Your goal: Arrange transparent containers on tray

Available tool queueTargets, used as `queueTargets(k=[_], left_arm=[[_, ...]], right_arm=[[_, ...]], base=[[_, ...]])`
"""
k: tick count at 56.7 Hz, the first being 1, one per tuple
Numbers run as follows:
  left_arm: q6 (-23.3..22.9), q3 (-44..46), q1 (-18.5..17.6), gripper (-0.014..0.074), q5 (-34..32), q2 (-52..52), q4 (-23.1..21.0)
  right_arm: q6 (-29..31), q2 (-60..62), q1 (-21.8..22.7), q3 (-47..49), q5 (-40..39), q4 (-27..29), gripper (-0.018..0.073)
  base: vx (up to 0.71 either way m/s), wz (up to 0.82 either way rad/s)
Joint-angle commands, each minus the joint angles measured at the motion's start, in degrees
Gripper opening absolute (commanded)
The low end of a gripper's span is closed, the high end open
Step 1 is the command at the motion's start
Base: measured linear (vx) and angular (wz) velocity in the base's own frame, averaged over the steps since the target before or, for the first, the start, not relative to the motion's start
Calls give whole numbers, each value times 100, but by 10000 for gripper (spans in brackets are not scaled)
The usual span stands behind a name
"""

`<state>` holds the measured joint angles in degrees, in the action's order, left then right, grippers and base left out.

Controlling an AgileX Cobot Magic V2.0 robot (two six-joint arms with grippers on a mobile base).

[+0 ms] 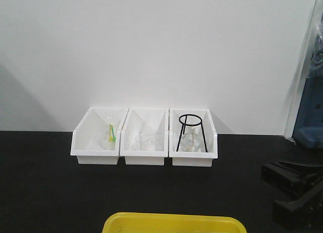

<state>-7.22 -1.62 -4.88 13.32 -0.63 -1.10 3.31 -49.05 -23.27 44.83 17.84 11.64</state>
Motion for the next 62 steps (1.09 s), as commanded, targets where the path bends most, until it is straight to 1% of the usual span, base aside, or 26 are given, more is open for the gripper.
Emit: queueTargets(k=[1, 5, 7, 9, 12, 15, 18, 21, 26, 30, 34, 41, 44, 47, 53, 54, 55, 62], left_arm=[[-52, -189, 6, -6, -505, -76, -51], [-52, -189, 6, -6, -505, -76, -51], [-52, -189, 6, -6, -505, -76, -51], [-52, -189, 6, -6, -505, -76, -51], [-52, -189, 6, -6, -505, -76, -51], [-52, -189, 6, -6, -505, -76, -51], [-52, -189, 6, -6, -505, -76, -51], [-52, -189, 6, -6, -505, -76, -51], [-52, -189, 6, -6, -505, -76, -51], [-52, -189, 6, -6, -505, -76, -51], [-52, -189, 6, -6, -505, -76, -51], [-52, -189, 6, -6, -505, -76, -51], [-52, -189, 6, -6, -511, -76, -51], [-52, -189, 6, -6, -504, -82, -51], [-52, -189, 6, -6, -504, -77, -51], [-52, -189, 6, -6, -504, -77, -51], [-52, -189, 6, -6, -504, -77, -51], [-52, -189, 6, -6, -504, -77, -51]], right_arm=[[58, 40, 35, 155, -445, -20, -13], [45, 40, 35, 155, -494, 17, -13], [70, 58, 23, 155, -499, -56, -13], [153, 132, 39, 155, -488, -227, -13], [328, 329, 53, 29, -460, -652, -13], [351, 624, 188, -179, -476, -944, -13], [285, 982, 490, -530, -476, -997, -13], [259, 1463, 884, -909, -483, -1004, -13], [243, 2442, 1540, -1768, -483, -1272, -13], [71, 3183, 1861, -2361, -468, -1414, -13], [-17, 3894, 2048, -2934, -456, -1594, -13], [-11, 4909, 2096, -3807, -456, -1967, -13], [-11, 5037, 2098, -4060, -531, -2016, -13], [-26, 4980, 2098, -4303, -677, -1995, -13], [-33, 5018, 2086, -4737, -996, -1777, -13], [-33, 5018, 2086, -4739, -940, -1706, -13], [-33, 5012, 2086, -4699, -706, -1626, -13], [-33, 5012, 2086, -4708, -581, -1637, -13]], base=[[0, 0], [0, 0], [0, 0], [0, 0], [0, 0], [0, 0], [0, 0], [0, 0], [0, 0], [0, 0], [0, 0], [0, 0], [0, 0], [0, 0], [0, 0], [0, 0], [0, 0], [0, 0]])
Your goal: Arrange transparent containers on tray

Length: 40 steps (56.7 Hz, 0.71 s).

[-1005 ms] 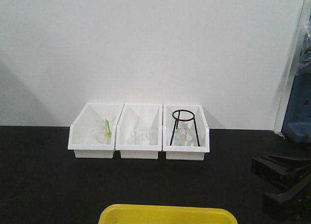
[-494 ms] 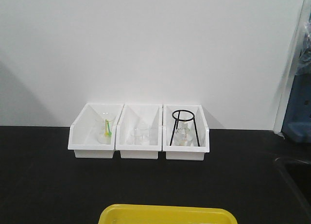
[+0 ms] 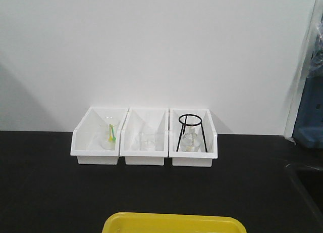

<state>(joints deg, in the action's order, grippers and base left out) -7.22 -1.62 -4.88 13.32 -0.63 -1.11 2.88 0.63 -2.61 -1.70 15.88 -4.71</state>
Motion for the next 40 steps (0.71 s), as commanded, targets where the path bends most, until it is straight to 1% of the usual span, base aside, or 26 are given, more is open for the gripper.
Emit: queueTargets(k=[1, 40], left_arm=[[-52, -189, 6, -6, -504, -77, -49], [-52, -189, 6, -6, -504, -77, -49]], right_arm=[[10, 44, 20, -55, -377, -2, -13], [10, 44, 20, -55, -356, -2, -13]], base=[[0, 0], [0, 0]])
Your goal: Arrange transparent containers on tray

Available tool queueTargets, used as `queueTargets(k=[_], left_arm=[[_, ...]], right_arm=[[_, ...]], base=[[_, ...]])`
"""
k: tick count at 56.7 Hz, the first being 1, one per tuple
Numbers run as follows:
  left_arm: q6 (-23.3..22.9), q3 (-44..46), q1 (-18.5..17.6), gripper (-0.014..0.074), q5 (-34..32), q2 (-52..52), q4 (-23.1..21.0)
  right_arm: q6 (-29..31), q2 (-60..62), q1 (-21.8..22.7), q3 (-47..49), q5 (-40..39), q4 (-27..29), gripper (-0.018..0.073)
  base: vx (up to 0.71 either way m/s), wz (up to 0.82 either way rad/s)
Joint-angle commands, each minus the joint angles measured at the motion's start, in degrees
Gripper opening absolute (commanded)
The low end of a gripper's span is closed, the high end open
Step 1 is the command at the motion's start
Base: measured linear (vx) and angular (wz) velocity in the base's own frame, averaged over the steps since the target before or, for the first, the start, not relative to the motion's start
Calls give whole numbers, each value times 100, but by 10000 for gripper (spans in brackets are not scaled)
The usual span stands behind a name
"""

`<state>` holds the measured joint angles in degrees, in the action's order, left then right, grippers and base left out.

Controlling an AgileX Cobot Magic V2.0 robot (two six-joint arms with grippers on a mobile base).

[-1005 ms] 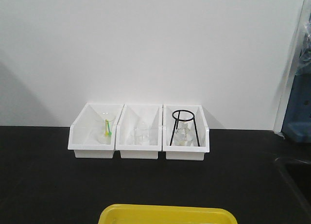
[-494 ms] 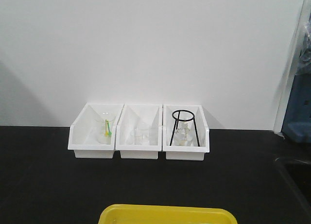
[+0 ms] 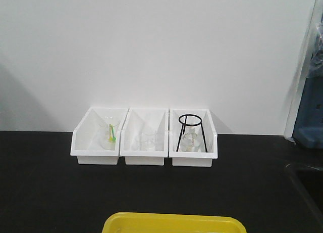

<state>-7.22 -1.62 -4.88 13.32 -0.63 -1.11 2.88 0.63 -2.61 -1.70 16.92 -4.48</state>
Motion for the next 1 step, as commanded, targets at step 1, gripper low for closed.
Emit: queueTargets(k=[1], left_arm=[[-52, -189, 6, -6, -504, -77, -49]], right_arm=[[10, 44, 20, -55, -461, -25, -13]], base=[[0, 0]])
